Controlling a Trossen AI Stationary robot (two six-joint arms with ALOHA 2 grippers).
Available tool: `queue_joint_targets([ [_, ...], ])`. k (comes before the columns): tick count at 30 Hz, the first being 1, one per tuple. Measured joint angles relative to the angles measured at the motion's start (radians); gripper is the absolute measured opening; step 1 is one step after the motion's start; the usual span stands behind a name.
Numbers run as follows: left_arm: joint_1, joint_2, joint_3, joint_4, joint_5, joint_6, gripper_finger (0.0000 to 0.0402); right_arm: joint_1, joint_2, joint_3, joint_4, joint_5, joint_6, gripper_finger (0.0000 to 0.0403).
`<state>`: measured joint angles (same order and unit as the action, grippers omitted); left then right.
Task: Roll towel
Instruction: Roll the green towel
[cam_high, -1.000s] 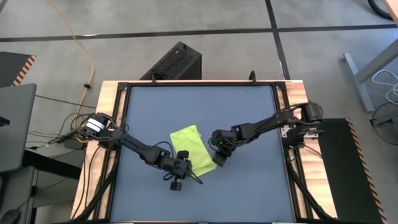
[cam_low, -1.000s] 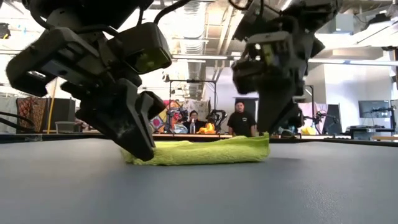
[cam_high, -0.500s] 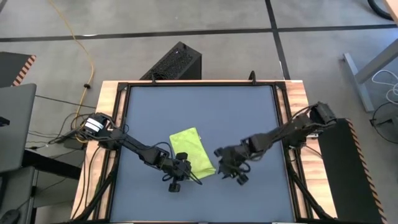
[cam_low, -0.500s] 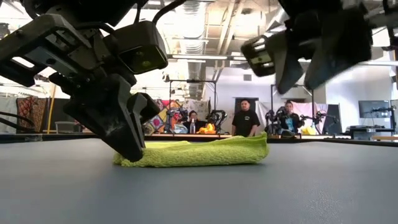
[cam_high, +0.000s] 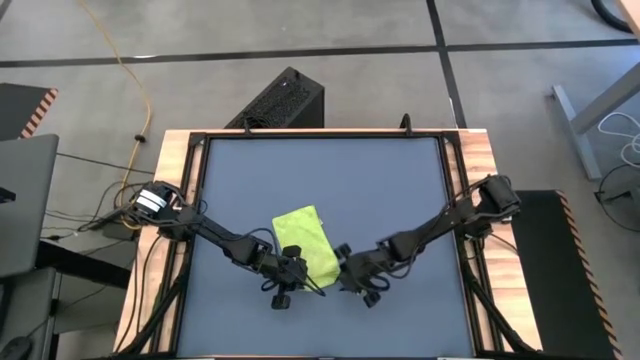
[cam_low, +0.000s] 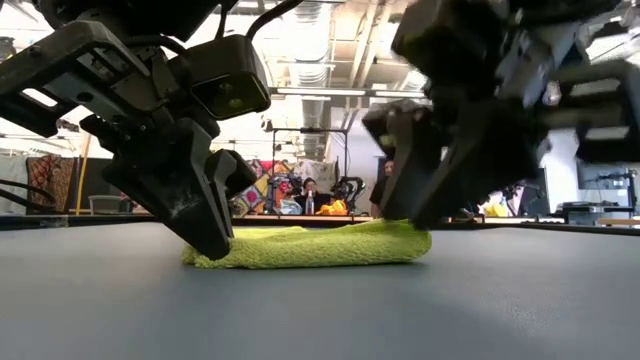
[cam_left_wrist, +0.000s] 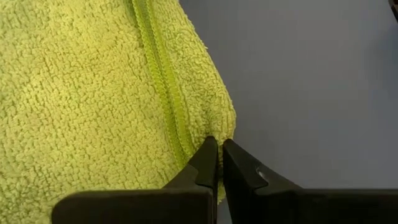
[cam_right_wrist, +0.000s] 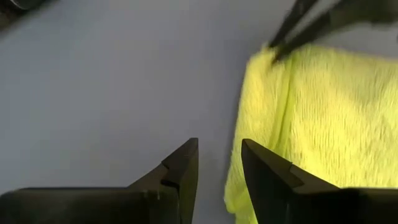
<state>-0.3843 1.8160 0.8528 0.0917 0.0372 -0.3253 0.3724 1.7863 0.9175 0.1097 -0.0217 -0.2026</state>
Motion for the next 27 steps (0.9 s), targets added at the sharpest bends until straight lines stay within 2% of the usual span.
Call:
queue_joint_targets([
  [10, 0.000, -0.001, -0.006, 0.015, 0.001, 0.005, 0.0000, -0.047, 0.037, -0.005, -0.006, 0.026, 0.004, 0.0149],
  [15, -0.001, -0.001, -0.006, 0.024, -0.001, 0.004, 0.0000, -0.047, 0.056, -0.005, 0.000, 0.000, 0.016, 0.0149],
  [19, -0.010, -0.001, -0.007, 0.040, -0.021, -0.002, 0.0000, -0.048, 0.082, -0.001, 0.017, -0.060, 0.069, 0.0144],
  [23, -0.017, -0.001, -0.029, 0.088, -0.022, -0.047, 0.0000, -0.064, 0.101, 0.001, 0.012, -0.132, 0.169, 0.0118],
  [27, -0.027, -0.006, -0.066, 0.158, -0.014, -0.134, 0.0000, -0.092, 0.099, 0.001, -0.018, -0.229, 0.287, 0.0065],
])
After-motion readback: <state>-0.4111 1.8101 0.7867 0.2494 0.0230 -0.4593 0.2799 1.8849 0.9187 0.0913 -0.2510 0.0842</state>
